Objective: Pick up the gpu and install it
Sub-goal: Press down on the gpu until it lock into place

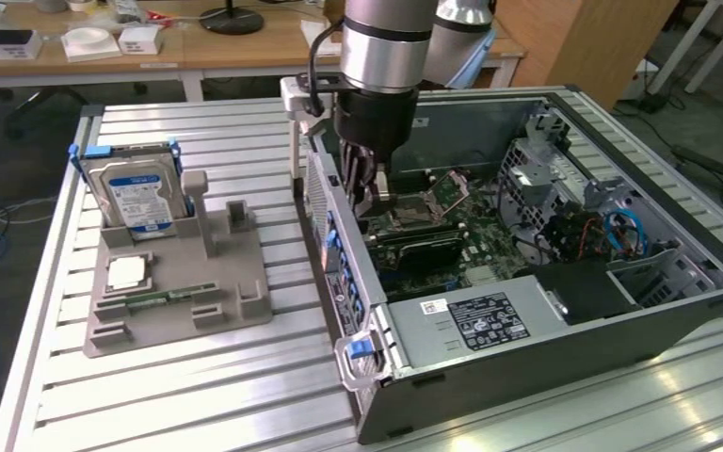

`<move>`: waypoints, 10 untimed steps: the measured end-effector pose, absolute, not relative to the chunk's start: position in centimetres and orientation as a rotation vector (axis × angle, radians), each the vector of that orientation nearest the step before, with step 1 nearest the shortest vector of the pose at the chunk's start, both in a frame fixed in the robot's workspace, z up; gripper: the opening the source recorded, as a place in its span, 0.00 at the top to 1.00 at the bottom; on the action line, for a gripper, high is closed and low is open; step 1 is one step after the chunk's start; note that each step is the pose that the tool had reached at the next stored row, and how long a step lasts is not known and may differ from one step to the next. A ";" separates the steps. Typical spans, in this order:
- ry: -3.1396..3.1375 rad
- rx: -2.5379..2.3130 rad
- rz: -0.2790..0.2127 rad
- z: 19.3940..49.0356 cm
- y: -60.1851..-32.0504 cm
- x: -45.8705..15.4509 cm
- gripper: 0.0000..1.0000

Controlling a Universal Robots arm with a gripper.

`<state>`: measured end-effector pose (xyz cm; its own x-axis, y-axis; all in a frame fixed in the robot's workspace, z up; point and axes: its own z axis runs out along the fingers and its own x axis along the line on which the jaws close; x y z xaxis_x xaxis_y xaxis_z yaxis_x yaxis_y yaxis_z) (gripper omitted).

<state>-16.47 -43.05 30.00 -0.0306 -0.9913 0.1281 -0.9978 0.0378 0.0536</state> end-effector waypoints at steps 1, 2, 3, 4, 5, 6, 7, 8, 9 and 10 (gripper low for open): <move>-2.166 2.092 0.077 30.0 -43.0 -16.5 0.90; -2.166 2.092 0.077 30.0 -43.0 -16.5 0.90; -2.166 2.092 0.077 30.0 -43.0 -16.5 0.90; -2.166 2.092 0.077 30.0 -43.0 -16.5 0.90; -2.166 2.093 0.078 30.0 -43.0 -16.5 0.90; -2.166 2.093 0.078 30.0 -43.0 -16.5 0.90; -2.166 2.093 0.080 29.9 -43.1 -16.5 0.90; -2.166 2.092 0.080 29.8 -43.1 -16.5 0.90; -2.166 2.092 0.080 29.8 -43.1 -16.5 0.90; -2.167 2.093 0.080 29.8 -43.1 -16.5 0.90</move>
<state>-16.52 -43.06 29.79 -0.0310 -0.9912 0.1287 -0.9980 0.0378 0.0505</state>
